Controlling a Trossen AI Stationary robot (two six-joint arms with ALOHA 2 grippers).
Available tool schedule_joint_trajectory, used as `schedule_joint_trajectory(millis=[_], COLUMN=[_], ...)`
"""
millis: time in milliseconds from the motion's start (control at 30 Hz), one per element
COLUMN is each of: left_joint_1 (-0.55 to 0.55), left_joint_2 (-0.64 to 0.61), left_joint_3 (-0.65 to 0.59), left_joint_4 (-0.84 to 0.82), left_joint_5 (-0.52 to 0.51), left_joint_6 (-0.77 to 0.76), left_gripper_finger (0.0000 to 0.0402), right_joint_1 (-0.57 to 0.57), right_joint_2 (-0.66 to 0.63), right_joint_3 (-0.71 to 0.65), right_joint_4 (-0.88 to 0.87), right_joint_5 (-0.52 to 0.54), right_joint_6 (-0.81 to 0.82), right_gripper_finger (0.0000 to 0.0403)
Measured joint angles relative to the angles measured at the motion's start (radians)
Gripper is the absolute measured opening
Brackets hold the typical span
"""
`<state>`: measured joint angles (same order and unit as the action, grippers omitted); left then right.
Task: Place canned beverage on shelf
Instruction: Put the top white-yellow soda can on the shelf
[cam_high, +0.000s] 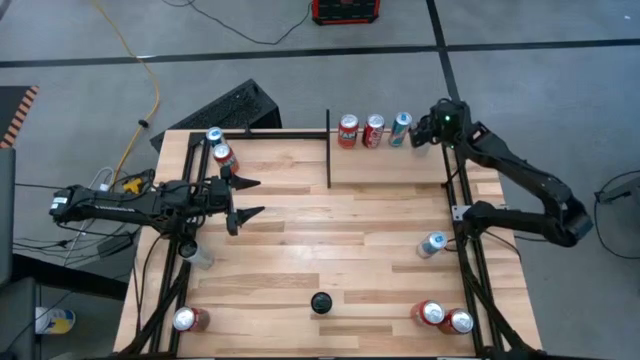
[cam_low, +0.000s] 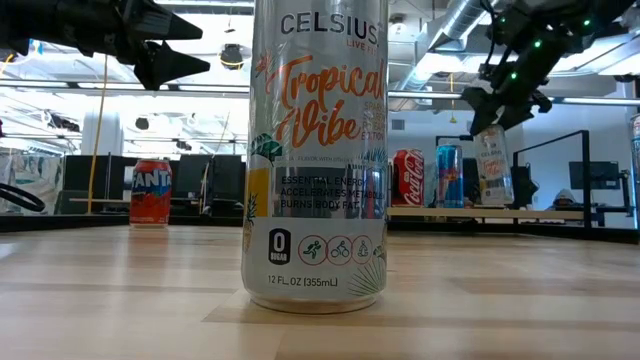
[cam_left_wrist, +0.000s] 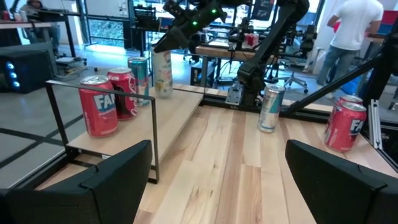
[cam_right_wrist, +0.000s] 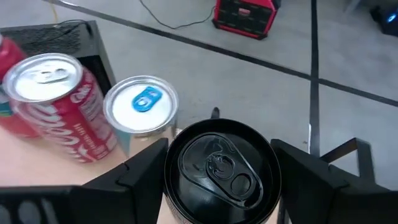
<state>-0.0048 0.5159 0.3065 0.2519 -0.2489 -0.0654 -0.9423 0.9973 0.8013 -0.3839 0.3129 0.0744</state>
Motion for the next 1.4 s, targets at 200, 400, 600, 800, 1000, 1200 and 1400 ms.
schedule_joint_trajectory(millis=[200, 400, 600, 800, 1000, 1200, 1400], left_joint_1=[0.000, 0.000, 0.000, 0.000, 0.000, 0.000, 0.000], left_joint_2=[0.000, 0.000, 0.000, 0.000, 0.000, 0.000, 0.000], left_joint_3=[0.000, 0.000, 0.000, 0.000, 0.000, 0.000, 0.000], left_joint_4=[0.001, 0.001, 0.001, 0.001, 0.001, 0.001, 0.000], left_joint_5=[0.000, 0.000, 0.001, 0.001, 0.001, 0.002, 0.002], left_joint_6=[0.001, 0.000, -0.006, -0.006, -0.006, 0.001, 0.019], left_gripper_finger=[0.0355, 0.0355, 0.0355, 0.0355, 0.0355, 0.0355, 0.0355], right_joint_1=[-0.030, -0.048, -0.055, -0.055, -0.055, -0.054, -0.017], right_joint_2=[0.019, 0.055, 0.078, 0.077, 0.070, 0.043, 0.044], right_joint_3=[0.001, 0.001, 0.001, 0.001, 0.003, 0.054, 0.116], right_joint_4=[0.062, 0.070, 0.081, 0.084, 0.085, 0.035, -0.086], right_joint_5=[-0.030, -0.049, -0.049, -0.049, -0.049, -0.049, 0.014], right_joint_6=[-0.035, -0.048, -0.049, -0.060, -0.056, 0.025, 0.207], right_gripper_finger=[0.0277, 0.0277, 0.0277, 0.0327, 0.0373, 0.0370, 0.0361])
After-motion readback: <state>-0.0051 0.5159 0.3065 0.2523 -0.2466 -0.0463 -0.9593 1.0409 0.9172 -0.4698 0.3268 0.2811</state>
